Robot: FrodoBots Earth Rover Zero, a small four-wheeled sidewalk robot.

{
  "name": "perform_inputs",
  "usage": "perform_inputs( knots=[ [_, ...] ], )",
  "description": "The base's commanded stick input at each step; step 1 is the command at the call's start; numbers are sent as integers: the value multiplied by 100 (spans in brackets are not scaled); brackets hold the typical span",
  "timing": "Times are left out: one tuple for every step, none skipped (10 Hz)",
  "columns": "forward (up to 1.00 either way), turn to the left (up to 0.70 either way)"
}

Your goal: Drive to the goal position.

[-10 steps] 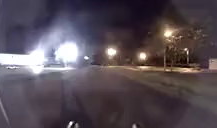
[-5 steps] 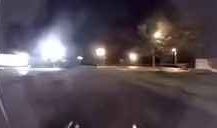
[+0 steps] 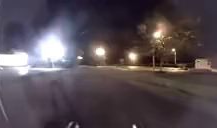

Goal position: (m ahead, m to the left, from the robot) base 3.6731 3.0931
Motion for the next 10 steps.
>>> perform_inputs(
  knots=[
    [50, 0],
    [50, 0],
    [50, 0],
    [50, 0],
    [50, 0],
    [50, 0],
    [50, 0],
    [50, 0],
    [50, 0],
    [50, 0]
  ],
)
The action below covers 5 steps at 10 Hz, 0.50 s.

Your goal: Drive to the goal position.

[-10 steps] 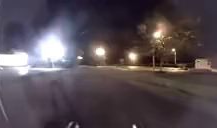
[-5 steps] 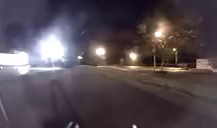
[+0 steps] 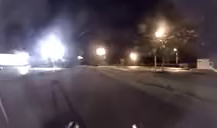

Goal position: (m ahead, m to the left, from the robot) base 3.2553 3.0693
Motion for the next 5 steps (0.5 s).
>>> perform_inputs(
  knots=[
    [50, 0],
    [50, 0],
    [50, 0],
    [50, 0],
    [50, 0]
  ],
)
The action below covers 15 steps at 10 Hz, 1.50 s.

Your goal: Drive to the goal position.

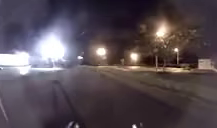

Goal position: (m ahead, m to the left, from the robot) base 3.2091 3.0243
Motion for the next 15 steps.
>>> perform_inputs(
  knots=[
    [50, 0],
    [50, 0],
    [50, 8],
    [50, 18],
    [50, 29],
    [50, 39],
    [50, 49],
    [50, 50],
    [50, 38],
    [50, 12],
    [50, 0],
    [50, 0],
    [50, 0],
    [50, 0],
    [50, 0]
  ],
)
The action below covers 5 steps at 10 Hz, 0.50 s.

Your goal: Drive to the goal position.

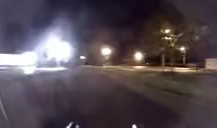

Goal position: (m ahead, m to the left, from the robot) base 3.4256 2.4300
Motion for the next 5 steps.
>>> perform_inputs(
  knots=[
    [50, 0],
    [50, 0],
    [50, 0],
    [50, 0],
    [50, 0]
  ],
)
